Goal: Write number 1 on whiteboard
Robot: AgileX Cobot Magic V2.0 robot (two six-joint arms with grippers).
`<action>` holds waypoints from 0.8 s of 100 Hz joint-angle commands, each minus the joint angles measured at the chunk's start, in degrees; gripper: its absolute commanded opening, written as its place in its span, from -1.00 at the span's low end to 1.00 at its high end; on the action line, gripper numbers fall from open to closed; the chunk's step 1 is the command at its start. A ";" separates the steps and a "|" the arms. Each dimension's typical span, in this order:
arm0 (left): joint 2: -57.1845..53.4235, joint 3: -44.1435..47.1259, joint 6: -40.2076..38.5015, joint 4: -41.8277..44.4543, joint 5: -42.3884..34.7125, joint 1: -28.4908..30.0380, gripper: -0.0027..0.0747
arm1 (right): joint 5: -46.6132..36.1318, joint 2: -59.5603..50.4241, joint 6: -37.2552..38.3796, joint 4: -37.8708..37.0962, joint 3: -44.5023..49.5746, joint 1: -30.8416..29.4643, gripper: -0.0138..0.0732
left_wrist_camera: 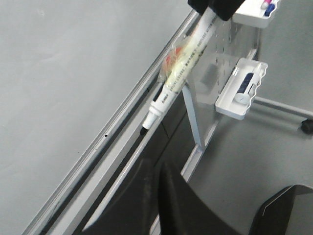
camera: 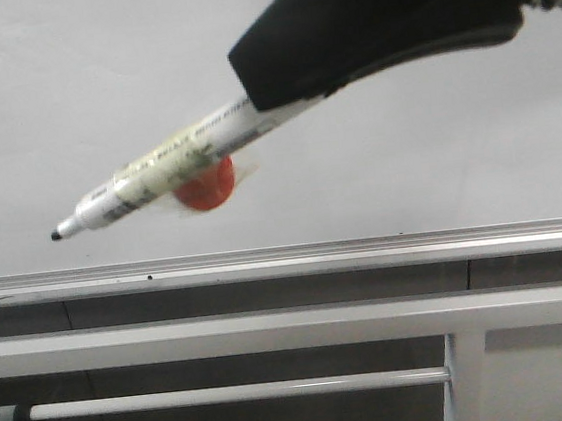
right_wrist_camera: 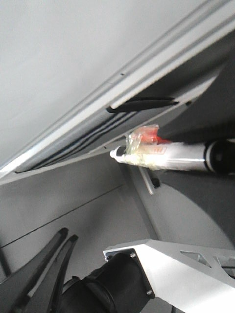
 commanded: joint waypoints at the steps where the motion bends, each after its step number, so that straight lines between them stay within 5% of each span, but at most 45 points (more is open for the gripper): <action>1: -1.35 -1.83 -2.27 -1.47 -3.03 -0.45 -0.98 | -0.16 -3.70 -0.84 0.51 -1.37 0.04 -0.78; 24: -4.51 0.28 -5.16 -1.74 -5.68 -0.45 -0.98 | -2.85 -10.79 -0.84 1.21 5.38 0.04 -0.78; 80: -15.97 15.91 -5.65 -6.52 -27.32 -0.45 -0.98 | -10.38 -36.91 -0.84 3.71 20.69 0.04 -0.78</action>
